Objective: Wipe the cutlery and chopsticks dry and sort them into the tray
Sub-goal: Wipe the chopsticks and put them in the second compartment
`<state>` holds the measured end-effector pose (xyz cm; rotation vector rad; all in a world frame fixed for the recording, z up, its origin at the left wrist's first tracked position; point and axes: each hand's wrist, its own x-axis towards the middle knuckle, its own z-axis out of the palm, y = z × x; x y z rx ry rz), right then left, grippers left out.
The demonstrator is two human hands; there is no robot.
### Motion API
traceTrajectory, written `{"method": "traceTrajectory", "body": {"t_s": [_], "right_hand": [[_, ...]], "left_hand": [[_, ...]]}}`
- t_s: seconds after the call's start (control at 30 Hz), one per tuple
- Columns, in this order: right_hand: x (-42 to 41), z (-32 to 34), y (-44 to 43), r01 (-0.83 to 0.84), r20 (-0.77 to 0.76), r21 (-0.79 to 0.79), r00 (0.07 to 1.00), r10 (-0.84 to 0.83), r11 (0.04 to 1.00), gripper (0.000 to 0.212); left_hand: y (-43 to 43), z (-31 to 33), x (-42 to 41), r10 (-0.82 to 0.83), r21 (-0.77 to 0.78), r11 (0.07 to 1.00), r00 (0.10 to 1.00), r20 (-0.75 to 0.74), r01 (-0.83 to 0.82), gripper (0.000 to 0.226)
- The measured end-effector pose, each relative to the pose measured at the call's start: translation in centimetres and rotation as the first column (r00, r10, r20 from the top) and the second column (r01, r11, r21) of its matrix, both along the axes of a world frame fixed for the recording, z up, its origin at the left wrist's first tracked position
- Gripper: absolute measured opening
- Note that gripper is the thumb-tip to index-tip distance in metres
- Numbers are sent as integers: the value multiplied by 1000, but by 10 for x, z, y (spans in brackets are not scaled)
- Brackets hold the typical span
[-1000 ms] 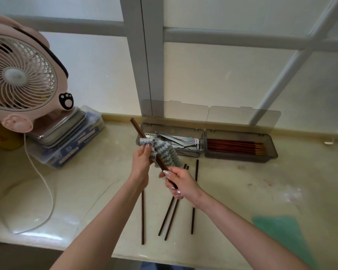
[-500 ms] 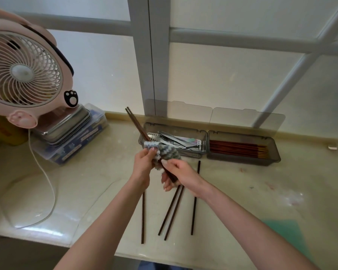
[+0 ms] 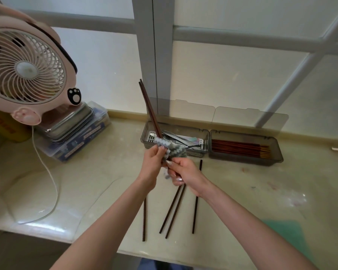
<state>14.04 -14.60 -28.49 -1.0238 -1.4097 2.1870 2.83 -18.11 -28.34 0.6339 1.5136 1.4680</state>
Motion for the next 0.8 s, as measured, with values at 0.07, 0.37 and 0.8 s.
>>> {"method": "traceTrajectory", "body": {"t_s": [0.07,0.37,0.8], "right_hand": [[-2,3,2,47,-15,-18,999,-48,999,28],[11,-8,17,141,218,740,875,-433,658,13],[19,-23,22,-89,382,631,900,-209,771,3]], "left_hand": [[-3,-2,5,-41,6,999,999,-11,41,22],[-4,-5,-9,28,-138,990,997,75,-18,19],[-10,-9,-15,-175,-220,957,980,91,191,14]]}}
